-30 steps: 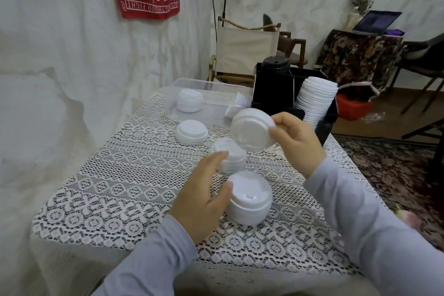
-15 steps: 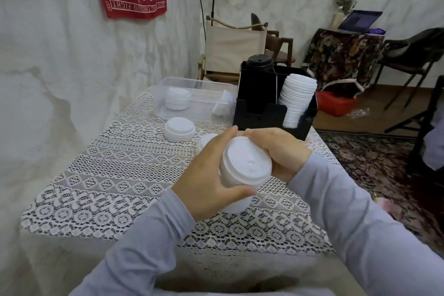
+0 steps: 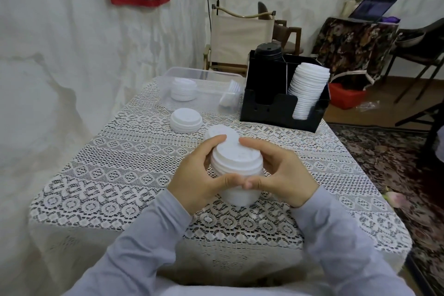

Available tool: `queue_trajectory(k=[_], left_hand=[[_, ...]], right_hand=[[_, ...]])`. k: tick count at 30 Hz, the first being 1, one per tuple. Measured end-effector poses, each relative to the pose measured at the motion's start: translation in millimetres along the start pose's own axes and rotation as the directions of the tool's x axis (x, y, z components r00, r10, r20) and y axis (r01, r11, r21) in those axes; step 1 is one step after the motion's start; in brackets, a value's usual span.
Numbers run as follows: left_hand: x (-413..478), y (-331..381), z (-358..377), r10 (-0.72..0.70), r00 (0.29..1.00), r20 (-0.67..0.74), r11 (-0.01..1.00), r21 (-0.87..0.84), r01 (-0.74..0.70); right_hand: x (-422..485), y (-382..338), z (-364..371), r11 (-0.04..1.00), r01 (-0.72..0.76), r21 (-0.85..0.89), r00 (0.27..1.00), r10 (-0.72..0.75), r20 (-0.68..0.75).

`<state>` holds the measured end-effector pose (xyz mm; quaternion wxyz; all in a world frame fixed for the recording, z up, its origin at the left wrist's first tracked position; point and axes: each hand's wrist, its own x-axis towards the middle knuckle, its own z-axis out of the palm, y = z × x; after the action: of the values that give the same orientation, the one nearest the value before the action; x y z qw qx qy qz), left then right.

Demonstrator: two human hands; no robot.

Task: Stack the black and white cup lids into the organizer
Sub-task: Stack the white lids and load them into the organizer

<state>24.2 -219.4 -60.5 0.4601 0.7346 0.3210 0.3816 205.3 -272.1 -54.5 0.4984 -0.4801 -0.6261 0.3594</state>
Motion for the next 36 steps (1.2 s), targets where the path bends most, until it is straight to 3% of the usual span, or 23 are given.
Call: queue_trajectory(k=[3, 11, 18, 21, 24, 28, 30, 33, 36], left_hand=[[1, -4, -2, -0.001, 0.999, 0.049, 0.999, -0.052, 0.003], [5, -9, -1, 0.018, 0.994, 0.108, 0.998, 0.053, -0.023], [5, -11, 3, 0.006, 0.995, 0.103, 1.000, -0.008, -0.005], [4, -13, 2, 0.006, 0.997, 0.082, 1.000, -0.023, -0.005], [4, -13, 2, 0.008, 0.997, 0.076, 1.000, -0.025, -0.006], [4, -13, 2, 0.014, 0.997, 0.078, 1.000, -0.006, -0.014], [3, -10, 3, 0.019, 0.997, 0.072, 1.000, -0.009, -0.018], [2, -6, 2, 0.037, 0.998, 0.058, 0.998, -0.044, -0.034], [3, -3, 1, 0.069, 0.996, 0.059, 0.990, -0.125, -0.062]], right_hand=[[-1, 3, -1, 1.000, -0.003, -0.027, 1.000, 0.003, -0.019], [-4, 10, -3, 1.000, 0.010, -0.017, 0.999, -0.011, -0.047], [-8, 4, -21, 0.990, 0.036, 0.138, 0.972, -0.003, -0.234], [-19, 12, -44, 0.986, -0.146, -0.076, 0.924, 0.109, -0.365], [-29, 20, -52, 0.849, -0.377, -0.370, 0.909, 0.262, -0.324], [-29, 20, -53, 0.708, -0.424, -0.565, 0.905, 0.352, -0.238], [-29, 15, -51, 0.730, -0.372, -0.573, 0.928, 0.296, -0.225], [-27, -9, -41, 0.934, -0.103, -0.342, 0.986, 0.052, -0.156], [-18, -26, -28, 0.979, 0.066, -0.191, 0.998, -0.066, 0.006]])
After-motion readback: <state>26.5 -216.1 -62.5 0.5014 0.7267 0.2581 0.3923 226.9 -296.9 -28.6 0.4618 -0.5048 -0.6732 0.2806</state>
